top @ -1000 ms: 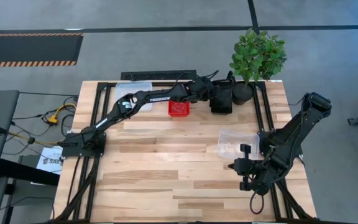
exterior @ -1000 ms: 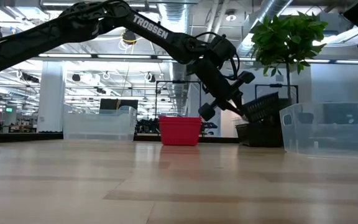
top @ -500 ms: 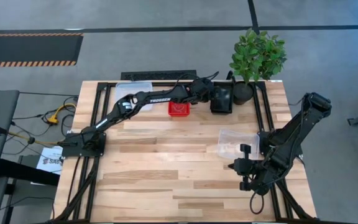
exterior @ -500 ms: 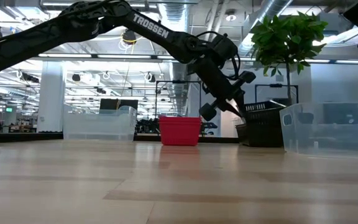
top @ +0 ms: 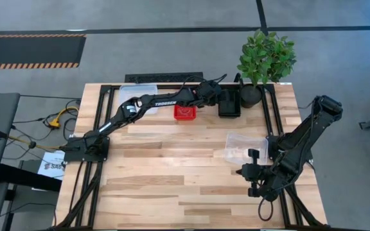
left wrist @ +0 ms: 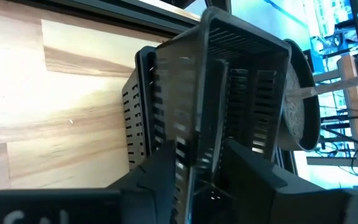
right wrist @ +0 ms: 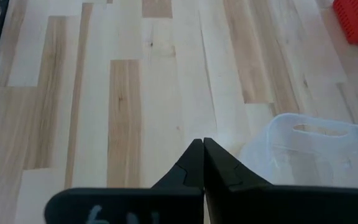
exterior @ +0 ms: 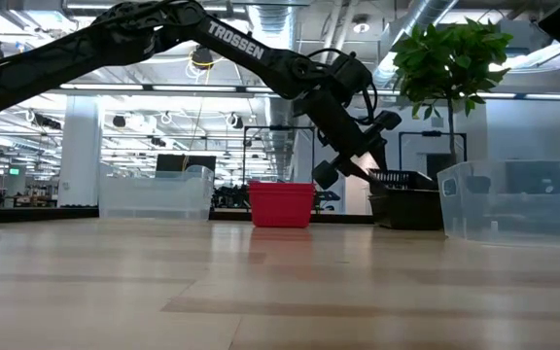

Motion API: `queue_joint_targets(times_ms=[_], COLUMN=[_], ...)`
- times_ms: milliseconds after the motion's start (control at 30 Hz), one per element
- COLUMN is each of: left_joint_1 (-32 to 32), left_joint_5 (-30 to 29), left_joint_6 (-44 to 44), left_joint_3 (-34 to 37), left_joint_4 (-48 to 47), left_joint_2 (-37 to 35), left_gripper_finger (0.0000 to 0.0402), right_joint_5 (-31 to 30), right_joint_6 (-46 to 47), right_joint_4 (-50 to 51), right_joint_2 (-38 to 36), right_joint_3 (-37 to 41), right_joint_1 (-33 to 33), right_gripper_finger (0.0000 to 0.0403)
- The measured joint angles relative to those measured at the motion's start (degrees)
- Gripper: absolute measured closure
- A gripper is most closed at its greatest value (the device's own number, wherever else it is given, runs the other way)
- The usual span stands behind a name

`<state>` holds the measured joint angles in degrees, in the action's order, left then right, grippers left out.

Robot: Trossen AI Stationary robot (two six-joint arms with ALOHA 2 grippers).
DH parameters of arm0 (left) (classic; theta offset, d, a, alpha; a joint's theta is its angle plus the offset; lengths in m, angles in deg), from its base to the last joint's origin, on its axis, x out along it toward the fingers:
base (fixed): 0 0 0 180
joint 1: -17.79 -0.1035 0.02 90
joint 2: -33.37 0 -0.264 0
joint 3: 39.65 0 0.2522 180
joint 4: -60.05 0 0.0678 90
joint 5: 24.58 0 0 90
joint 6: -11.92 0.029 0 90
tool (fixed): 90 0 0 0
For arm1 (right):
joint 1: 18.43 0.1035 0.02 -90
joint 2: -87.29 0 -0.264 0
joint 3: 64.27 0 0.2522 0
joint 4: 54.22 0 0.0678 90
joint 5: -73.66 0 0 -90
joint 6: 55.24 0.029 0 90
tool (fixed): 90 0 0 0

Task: Stack baskets by color
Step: Stack the bottom black basket on the top black basket

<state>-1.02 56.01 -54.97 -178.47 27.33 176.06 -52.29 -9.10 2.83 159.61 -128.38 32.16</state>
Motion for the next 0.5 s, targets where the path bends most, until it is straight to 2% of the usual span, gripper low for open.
queue_joint_targets(times_ms=[300,500], left_joint_1=[-0.02,-0.02], left_joint_5=[1.58,0.06], left_joint_6=[3.08,3.76], left_joint_3=[-2.06,-6.49], left_joint_4=[0.37,-5.66], left_joint_2=[-0.24,-0.35], left_gripper_finger=[0.0222,0.0205], right_joint_5=[0.13,0.14], right_joint_6=[-0.49,-0.57], right_joint_4=[-0.02,0.02], right_joint_2=[0.02,0.02], right_joint_3=[0.0,0.0], right_joint_1=[0.01,0.02], right_gripper_finger=[0.0386,0.0389])
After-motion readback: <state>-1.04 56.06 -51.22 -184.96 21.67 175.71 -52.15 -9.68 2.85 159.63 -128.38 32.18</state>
